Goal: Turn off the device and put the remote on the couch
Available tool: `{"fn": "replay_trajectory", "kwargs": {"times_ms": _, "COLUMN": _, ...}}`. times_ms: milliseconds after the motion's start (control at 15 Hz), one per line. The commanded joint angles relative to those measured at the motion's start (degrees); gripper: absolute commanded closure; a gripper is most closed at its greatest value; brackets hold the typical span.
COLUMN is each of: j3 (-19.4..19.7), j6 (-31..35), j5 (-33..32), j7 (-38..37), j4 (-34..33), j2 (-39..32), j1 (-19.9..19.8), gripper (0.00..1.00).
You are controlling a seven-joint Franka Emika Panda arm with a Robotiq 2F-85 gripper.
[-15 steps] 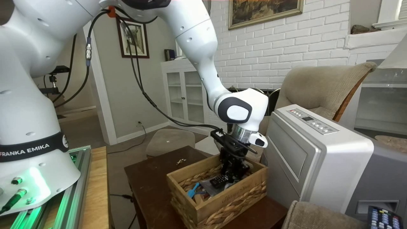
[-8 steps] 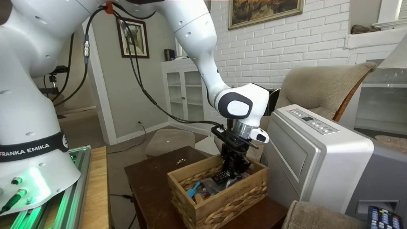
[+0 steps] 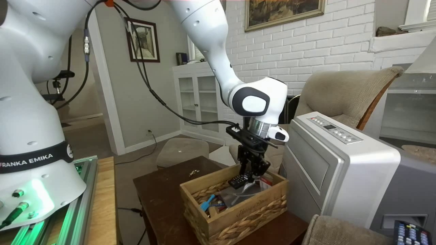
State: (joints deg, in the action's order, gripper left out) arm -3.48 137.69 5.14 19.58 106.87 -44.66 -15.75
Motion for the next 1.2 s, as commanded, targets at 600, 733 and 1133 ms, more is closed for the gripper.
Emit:
{"fn": "replay_trajectory", "kwargs": {"times_ms": 600, "j3": -1.1, "j6": 0.88, "j5": 2.54, "j7": 2.85, "j4": 6.54, "j2": 7.35, "j1": -2.12, "gripper": 0.74}}
{"fn": "replay_trajectory", "kwargs": {"times_ms": 733, "j3": -1.12, "j6": 0.88, "j5": 2.72, "j7": 3.16, "j4": 7.13, "j2": 8.02, "j1": -2.26, "gripper": 0.74}}
{"fn": "replay_trajectory", "kwargs": {"times_ms": 1133, "j3": -0.93, "j6": 0.64, "j5": 2.94, "j7": 4.95, "j4": 10.14, "j2": 11.88, "j1": -2.77, "gripper": 0.74}}
